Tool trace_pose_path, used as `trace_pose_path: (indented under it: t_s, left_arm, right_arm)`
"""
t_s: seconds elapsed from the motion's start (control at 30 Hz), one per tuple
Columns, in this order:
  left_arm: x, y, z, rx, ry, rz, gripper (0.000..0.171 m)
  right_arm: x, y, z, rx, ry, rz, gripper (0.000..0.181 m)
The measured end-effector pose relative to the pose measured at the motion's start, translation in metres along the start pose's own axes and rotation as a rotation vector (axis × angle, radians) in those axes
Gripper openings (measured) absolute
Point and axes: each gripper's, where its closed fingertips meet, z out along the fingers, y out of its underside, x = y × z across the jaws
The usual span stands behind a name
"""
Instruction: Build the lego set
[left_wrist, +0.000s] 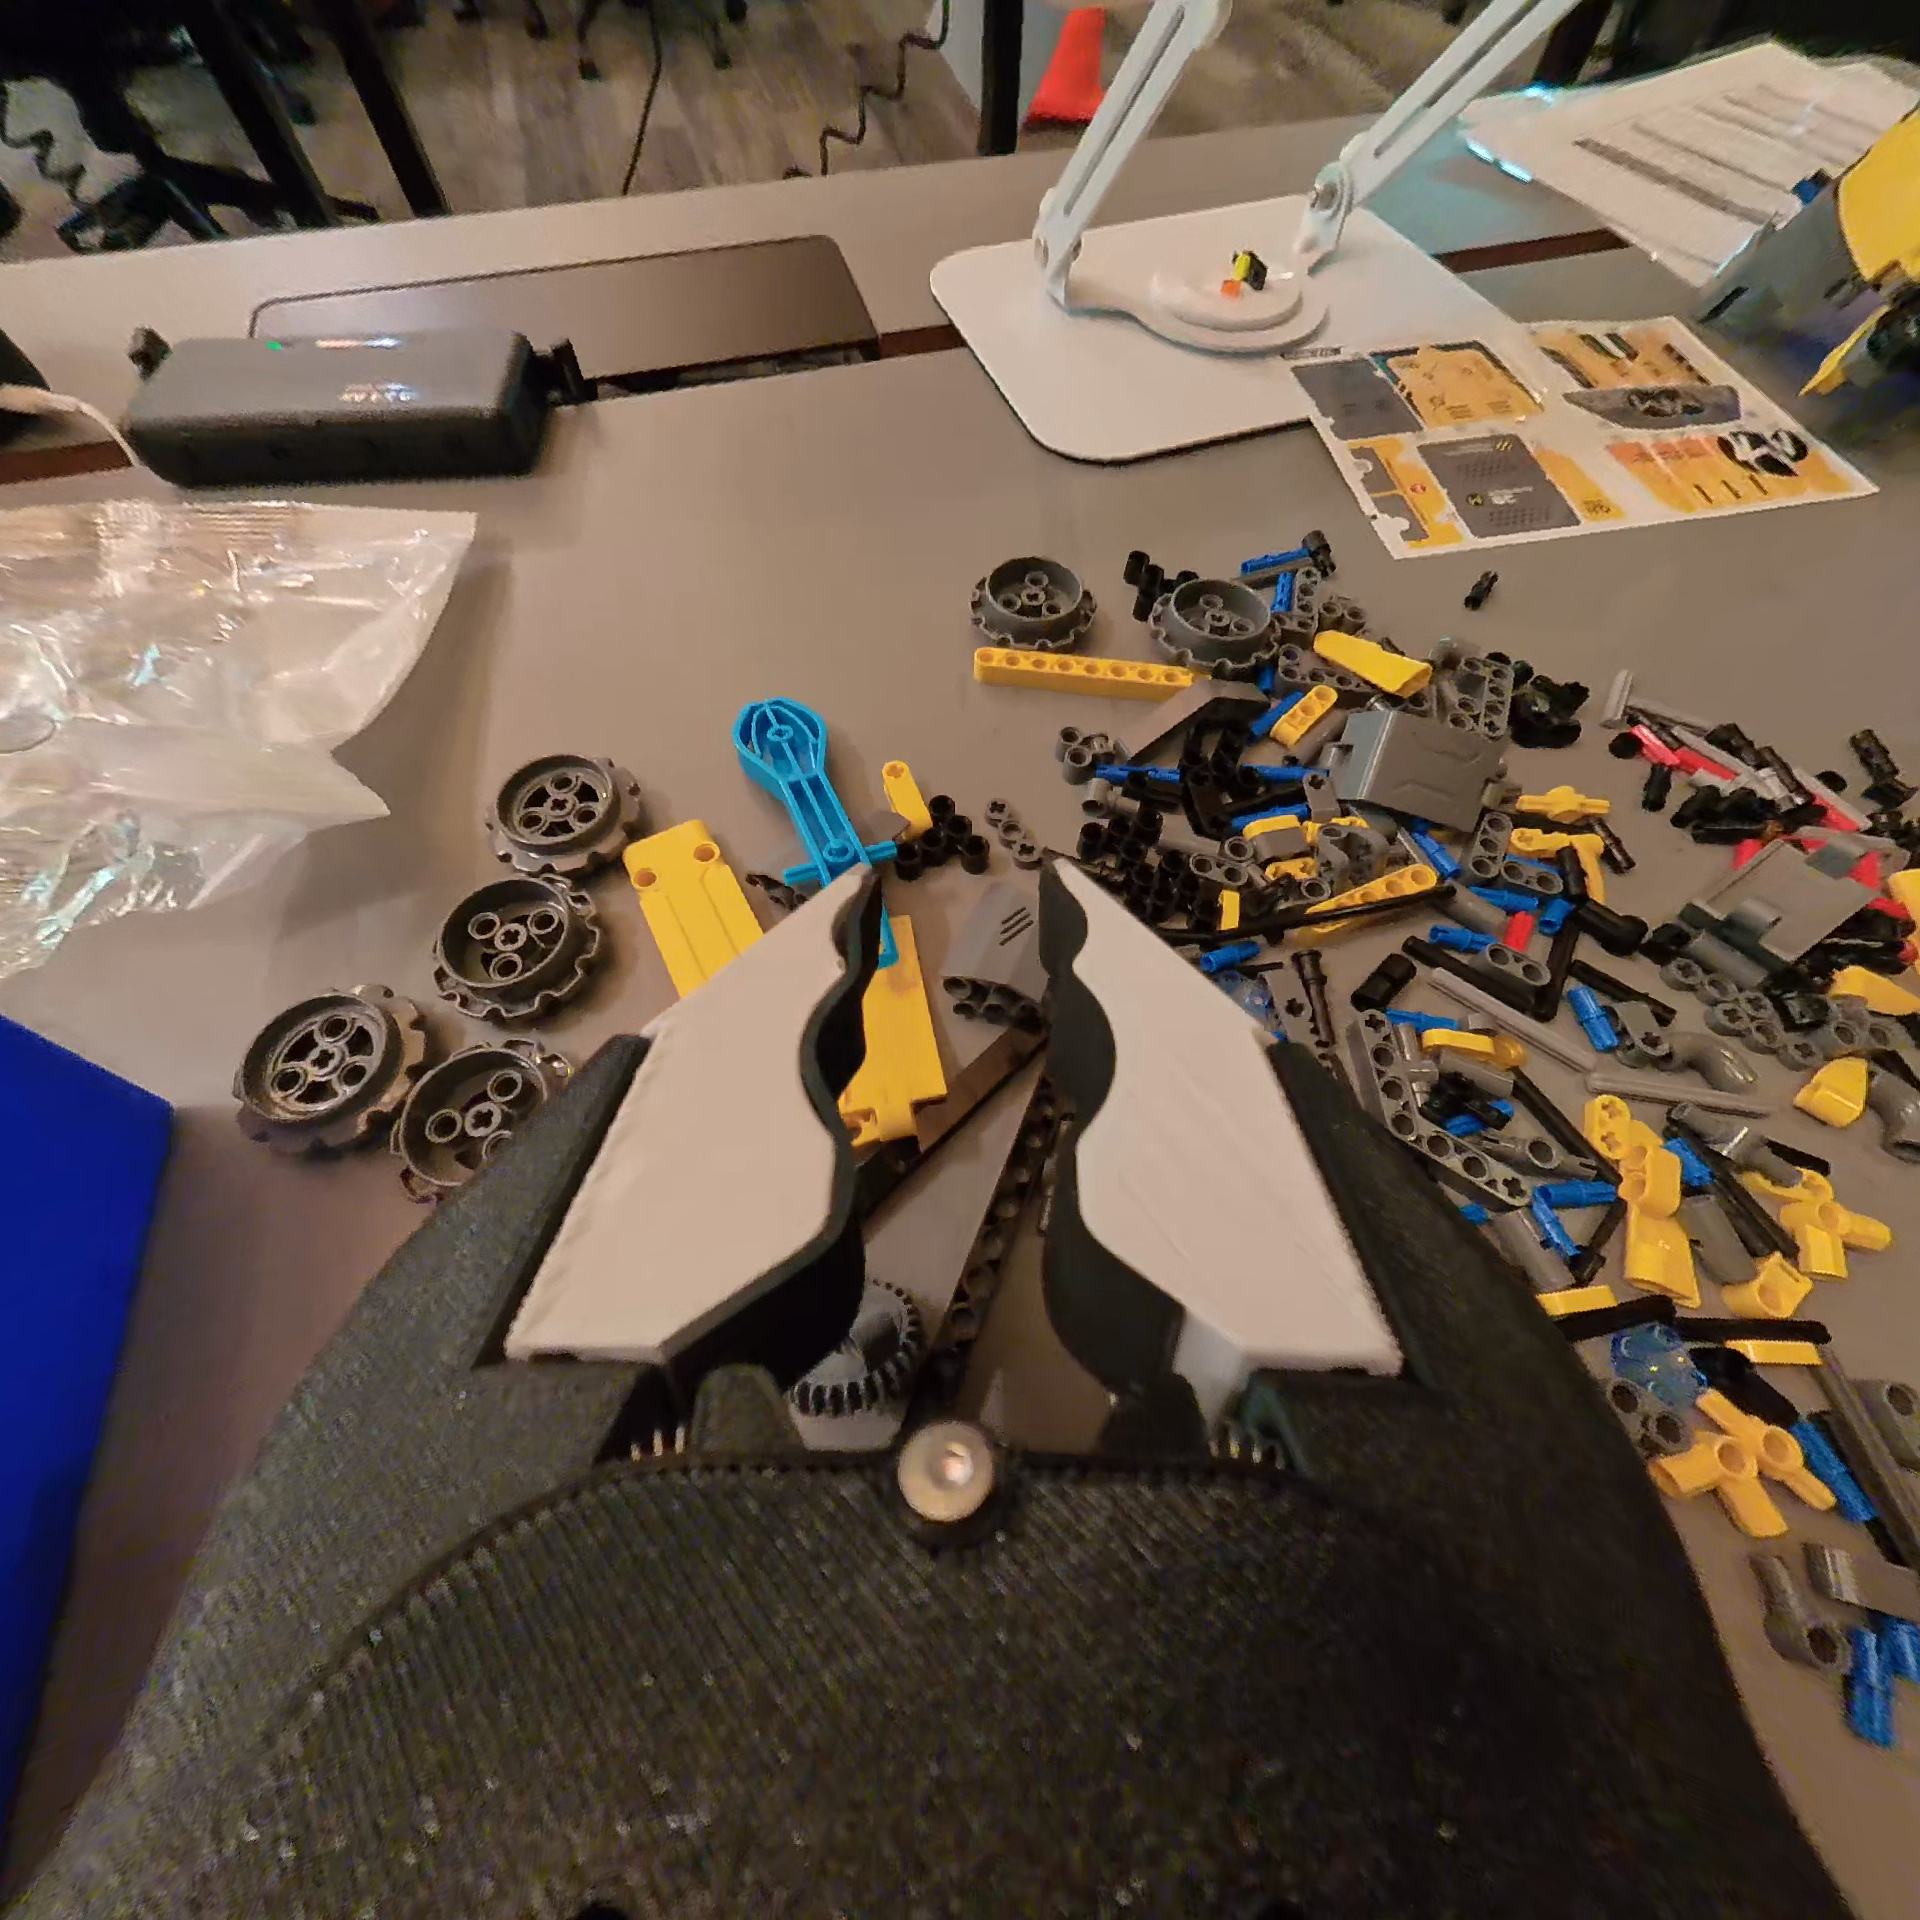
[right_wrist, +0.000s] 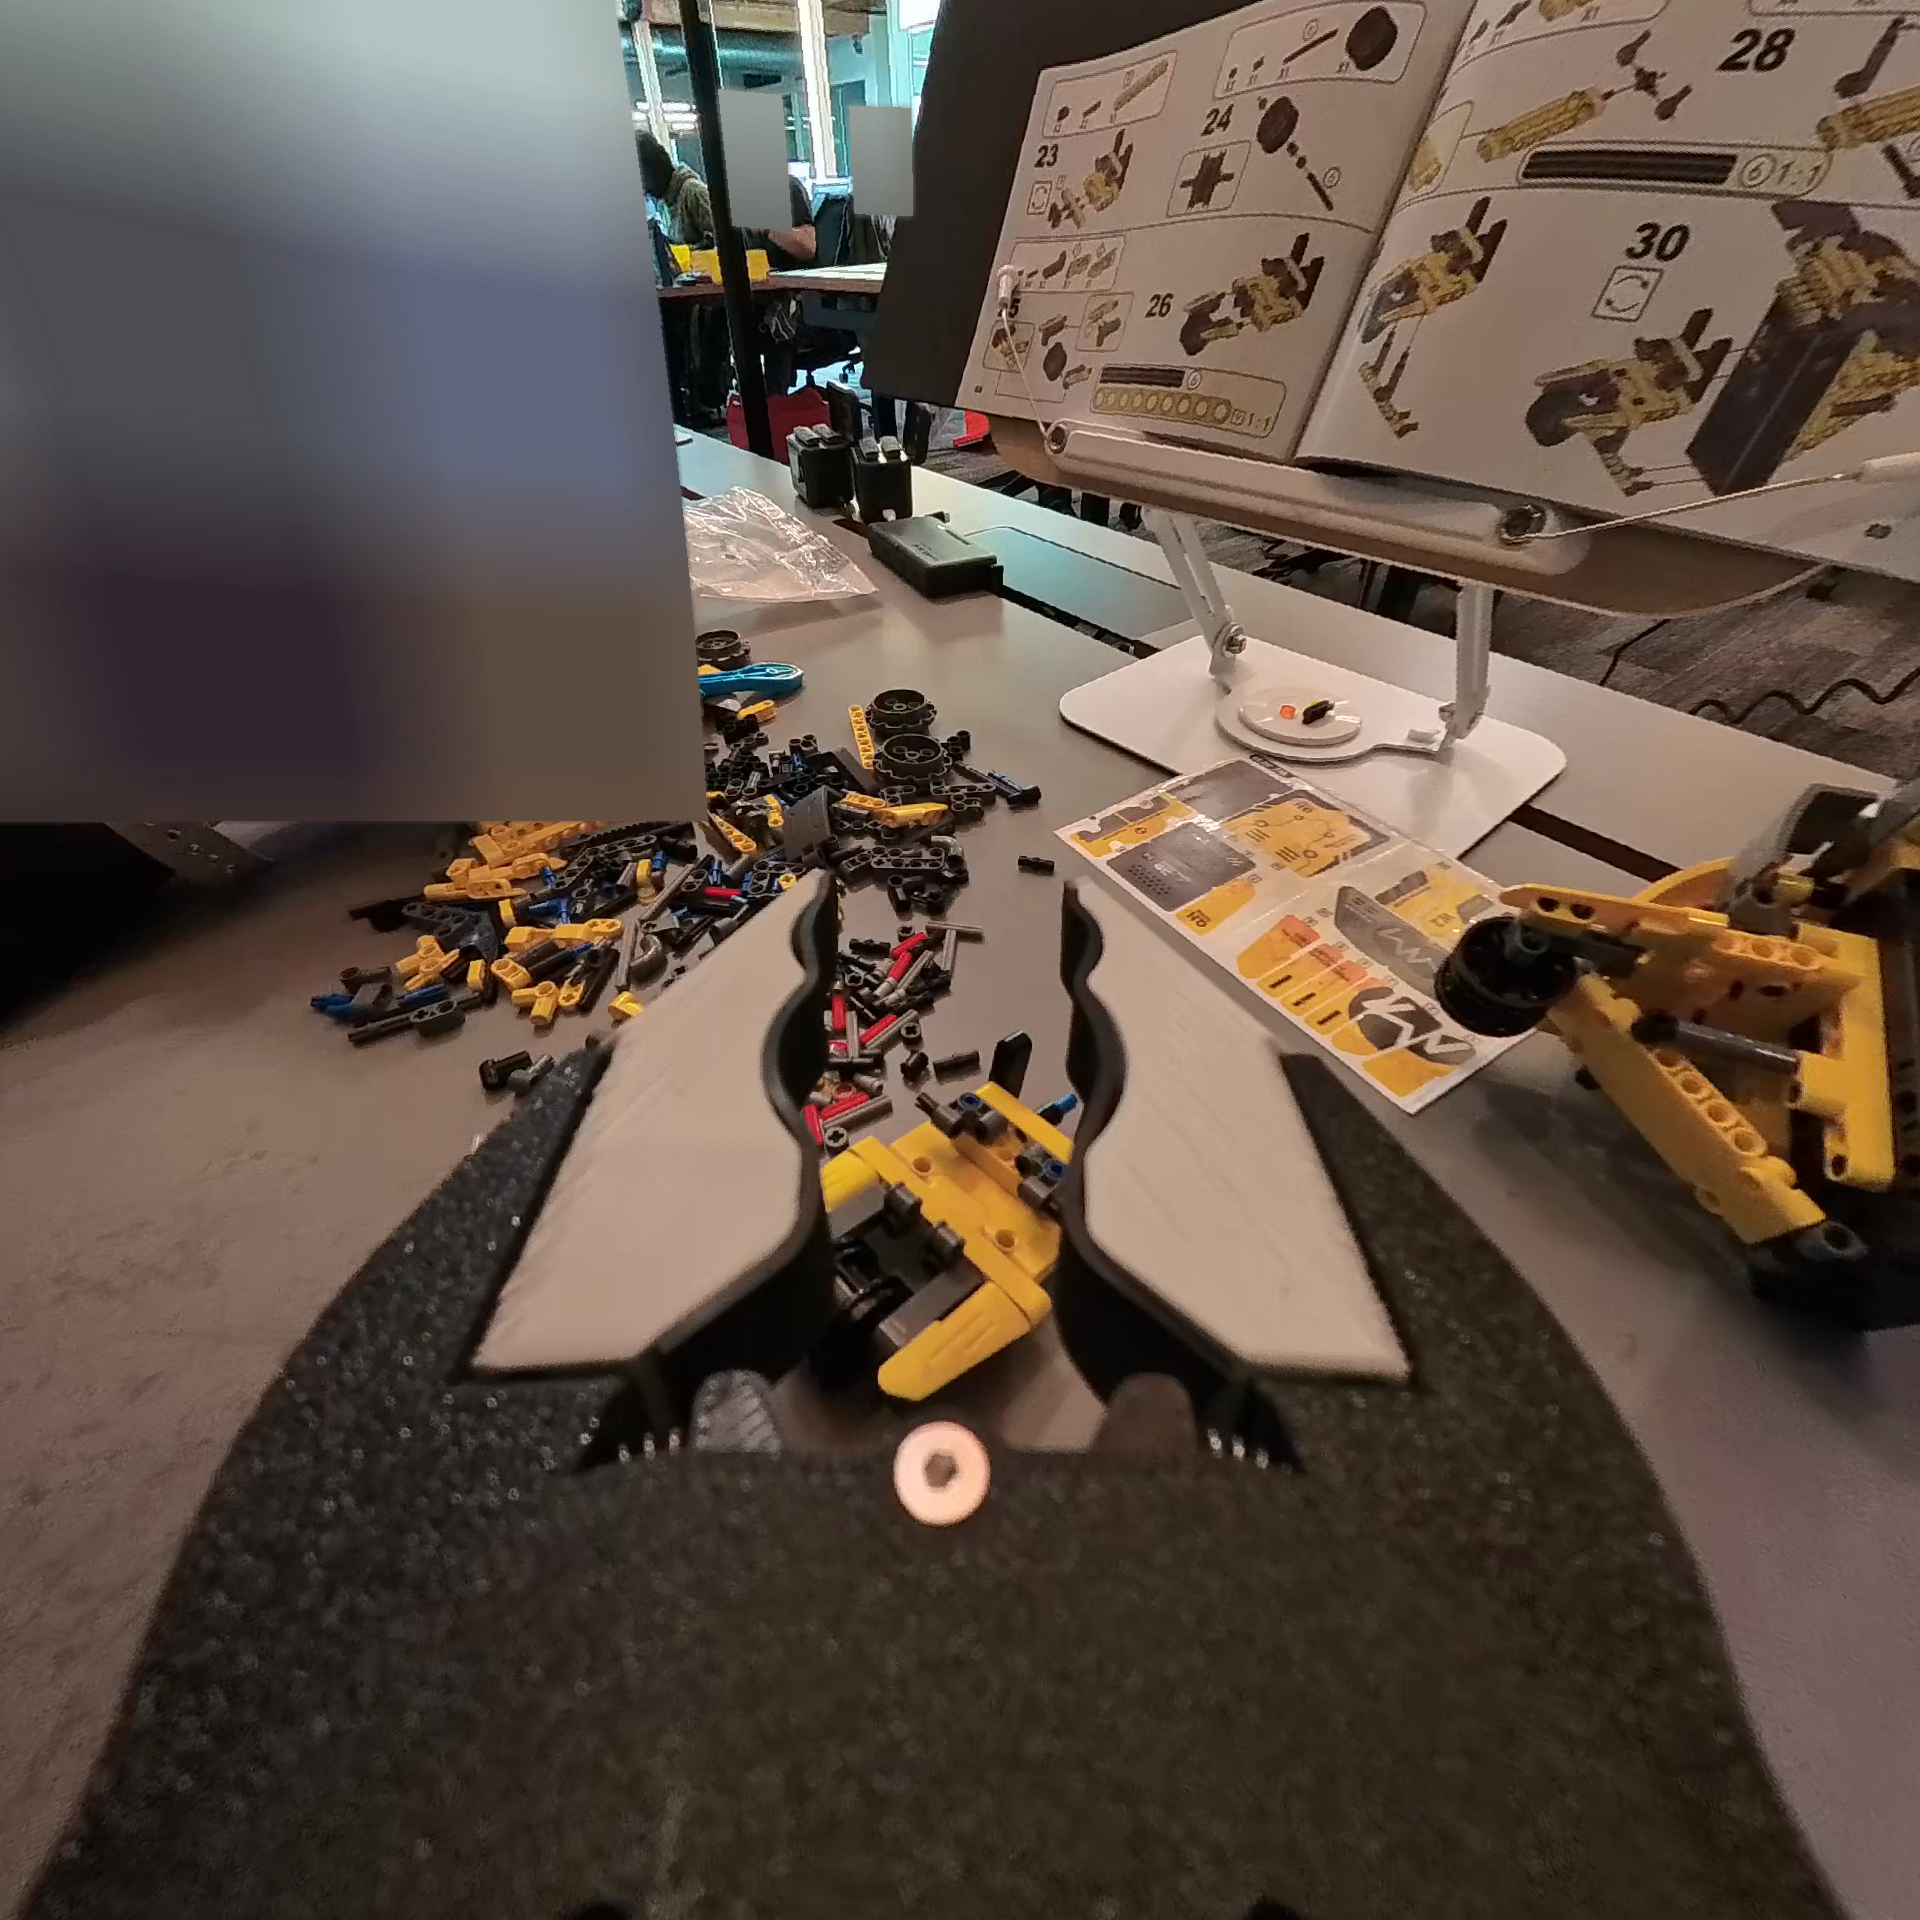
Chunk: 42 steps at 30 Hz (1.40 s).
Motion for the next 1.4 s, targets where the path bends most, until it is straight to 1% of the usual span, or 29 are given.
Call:
trace_pose_path:
  t_s: [0.13,0.33,0.53,0.73,0.87,1.1,1.4]
  left_arm:
    - [0.007,-0.002,0.001,0.014,0.037,-0.002,0.028]
    - [0.019,0.001,0.006,-0.012,0.061,0.052,0.028]
    - [0.041,0.000,0.009,-0.005,0.157,0.077,0.030]
    - [0.047,0.000,0.009,0.001,0.184,0.077,0.029]
    - [0.068,-0.002,0.005,0.014,0.302,0.086,0.025]
    - [0.089,0.005,0.006,-0.022,0.373,0.151,0.017]
    - [0.098,0.012,0.008,-0.052,0.391,0.190,0.018]
  right_arm:
    - [-0.001,-0.001,0.000,0.002,-0.002,0.000,0.042]
    - [-0.001,-0.001,0.000,0.004,-0.003,-0.003,0.042]
    - [-0.002,-0.001,0.000,0.003,-0.005,-0.003,0.042]
    - [-0.003,-0.002,0.000,0.003,-0.006,-0.007,0.042]
    - [-0.004,-0.001,0.000,0.000,-0.007,-0.010,0.042]
    - [-0.004,-0.002,-0.001,0.006,-0.007,-0.008,0.042]
    - [0.000,-0.009,-0.005,0.054,-0.027,0.057,0.042]
